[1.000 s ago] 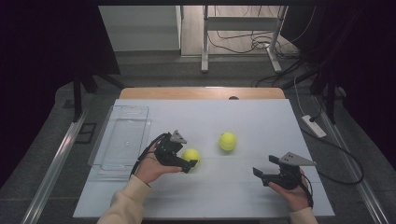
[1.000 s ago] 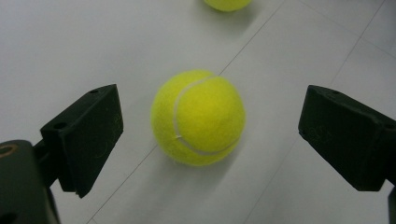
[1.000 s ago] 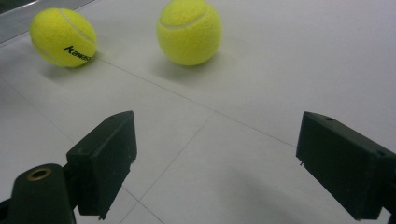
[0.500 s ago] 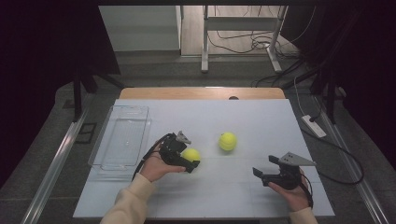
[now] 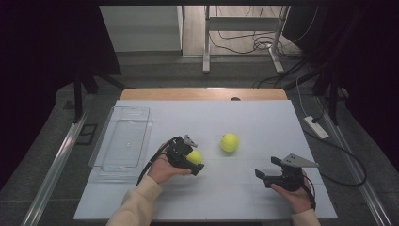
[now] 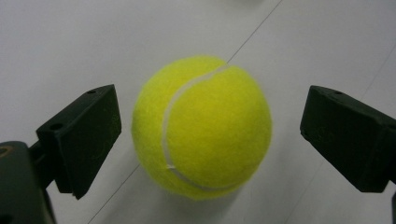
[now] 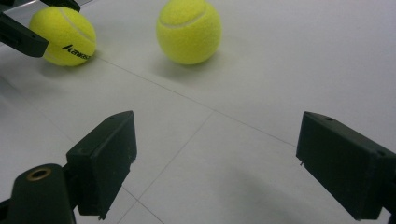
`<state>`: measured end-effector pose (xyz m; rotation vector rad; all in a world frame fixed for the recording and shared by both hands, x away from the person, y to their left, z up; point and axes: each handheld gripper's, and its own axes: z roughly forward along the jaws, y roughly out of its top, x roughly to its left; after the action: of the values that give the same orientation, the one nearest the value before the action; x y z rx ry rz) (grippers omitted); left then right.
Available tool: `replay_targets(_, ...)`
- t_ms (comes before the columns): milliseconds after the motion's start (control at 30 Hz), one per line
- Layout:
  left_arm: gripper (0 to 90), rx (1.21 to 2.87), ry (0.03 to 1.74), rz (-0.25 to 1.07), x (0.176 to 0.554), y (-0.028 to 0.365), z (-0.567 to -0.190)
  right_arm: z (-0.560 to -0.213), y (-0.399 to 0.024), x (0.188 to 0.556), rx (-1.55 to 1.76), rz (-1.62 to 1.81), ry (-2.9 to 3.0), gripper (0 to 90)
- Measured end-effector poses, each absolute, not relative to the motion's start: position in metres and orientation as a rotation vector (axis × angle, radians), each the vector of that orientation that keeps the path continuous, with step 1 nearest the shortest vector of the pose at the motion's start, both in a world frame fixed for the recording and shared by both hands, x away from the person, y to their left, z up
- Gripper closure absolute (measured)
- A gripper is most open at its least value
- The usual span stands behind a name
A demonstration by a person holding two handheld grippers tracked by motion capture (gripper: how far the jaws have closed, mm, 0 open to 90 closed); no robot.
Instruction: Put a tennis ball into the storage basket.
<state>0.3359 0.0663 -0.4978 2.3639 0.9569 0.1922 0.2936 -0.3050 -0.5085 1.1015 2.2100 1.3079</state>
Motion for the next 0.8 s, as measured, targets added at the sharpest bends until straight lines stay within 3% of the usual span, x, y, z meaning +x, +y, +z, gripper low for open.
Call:
replay_targets(300,10.0,2.381,0.974,0.172,0.3391,0.0643,-0.5036,-0.5090,-0.3045,0.2943,1.100,1.306,2.212,12.2)
replay_targets(500,26.0,2.379,0.983,0.196,0.3389,0.0654,-0.5025,-0.5090,-0.3046,0.2941,1.101,1.305,2.211,12.3)
replay_targets(800,27.2,2.330,0.981,0.169,0.3379,0.0721,-0.4953,-0.5086,-0.3055,0.2943,1.101,1.307,2.206,12.3)
